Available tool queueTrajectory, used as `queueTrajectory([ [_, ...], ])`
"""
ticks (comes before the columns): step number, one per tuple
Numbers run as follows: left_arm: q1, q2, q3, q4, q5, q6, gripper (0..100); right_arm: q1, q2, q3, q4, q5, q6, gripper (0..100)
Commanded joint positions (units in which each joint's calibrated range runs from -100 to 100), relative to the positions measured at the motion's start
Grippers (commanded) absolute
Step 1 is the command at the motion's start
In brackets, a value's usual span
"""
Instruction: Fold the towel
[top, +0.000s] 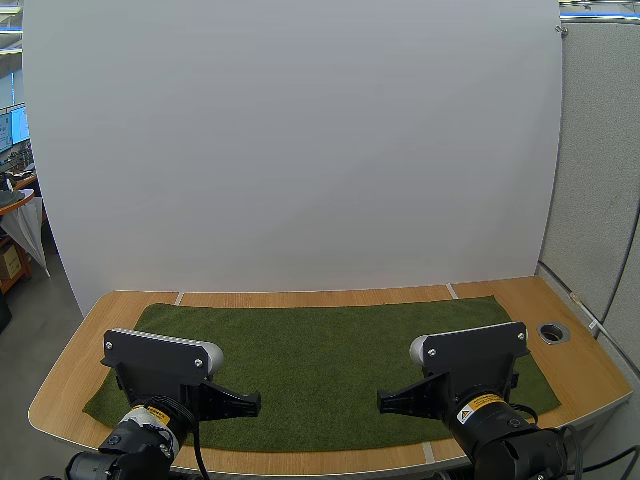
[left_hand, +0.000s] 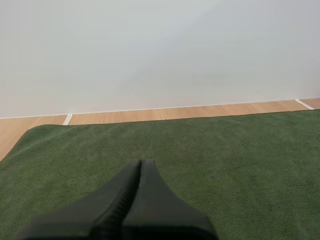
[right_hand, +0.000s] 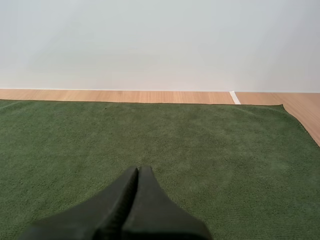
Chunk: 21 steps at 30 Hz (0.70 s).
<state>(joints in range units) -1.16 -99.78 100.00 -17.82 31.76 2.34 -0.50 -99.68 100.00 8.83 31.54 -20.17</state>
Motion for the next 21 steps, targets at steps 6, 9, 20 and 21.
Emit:
queueTrajectory([
  [6,-0.18,-0.22,0.00,0.01,-0.42,-0.39,0,0.06,-0.32,0.00,-0.46,-0.32,0.09,0],
  [9,-0.18,-0.22,0.00,0.01,-0.42,-0.39,0,0.06,-0.32,0.00,-0.46,-0.32,0.09,0],
  [20,-0.18,-0.22,0.00,0.01,-0.42,-0.39,0,0.06,-0.32,-9.56,-1.97,7.94,0.09,0],
  [21,-0.18,-0.22,0.00,0.01,-0.42,-0.39,0,0.06,-0.32,-11.72,-1.86,8.62,0.09,0],
])
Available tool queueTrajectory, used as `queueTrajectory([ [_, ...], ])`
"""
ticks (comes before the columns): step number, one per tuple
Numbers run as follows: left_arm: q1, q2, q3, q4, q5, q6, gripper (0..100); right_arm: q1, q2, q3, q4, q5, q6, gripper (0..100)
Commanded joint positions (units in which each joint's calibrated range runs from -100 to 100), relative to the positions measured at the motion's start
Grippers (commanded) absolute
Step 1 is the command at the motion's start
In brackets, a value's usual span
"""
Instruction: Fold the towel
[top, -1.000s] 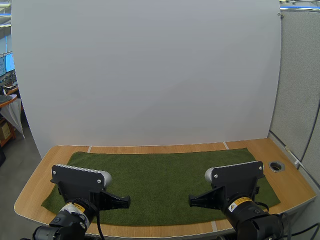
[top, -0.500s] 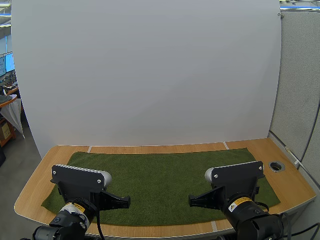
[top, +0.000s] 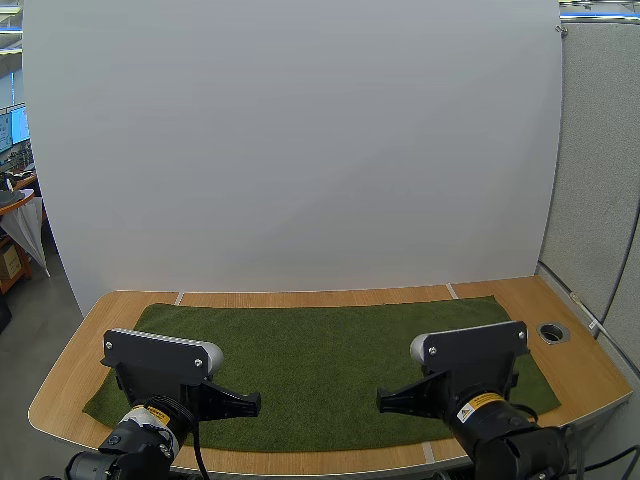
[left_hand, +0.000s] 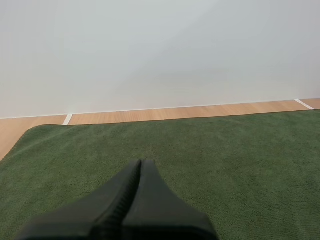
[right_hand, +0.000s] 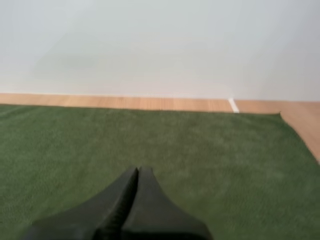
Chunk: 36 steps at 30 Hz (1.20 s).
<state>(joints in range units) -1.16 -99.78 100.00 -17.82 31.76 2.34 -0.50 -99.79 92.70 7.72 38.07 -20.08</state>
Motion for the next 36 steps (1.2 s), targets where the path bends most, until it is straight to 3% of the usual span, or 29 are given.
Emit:
queueTrajectory([
  [1,-0.18,-0.22,0.00,0.01,-0.42,-0.39,0,0.06,-0.21,-6.12,-0.75,2.83,0.00,0],
  [5,-0.18,-0.22,0.00,0.01,-0.42,-0.39,0,0.06,-0.21,-13.42,-1.00,3.83,0.00,0],
  [12,-0.18,-0.22,0.00,0.01,-0.42,-0.39,0,0.06,-0.21,-22.01,-1.21,17.01,0.29,0],
  [18,-0.18,-0.22,0.00,0.01,-0.42,-0.39,0,-0.15,-0.21,-22.84,-8.34,22.80,8.52,0],
  [23,-0.18,-0.22,0.00,0.01,-0.42,-0.39,0,-3.61,-0.21,-22.84,-15.90,25.71,14.32,0],
  [36,-0.18,-0.22,0.00,0.01,-0.42,-0.39,0,-14.61,-0.21,-22.84,-17.35,27.22,15.68,0],
])
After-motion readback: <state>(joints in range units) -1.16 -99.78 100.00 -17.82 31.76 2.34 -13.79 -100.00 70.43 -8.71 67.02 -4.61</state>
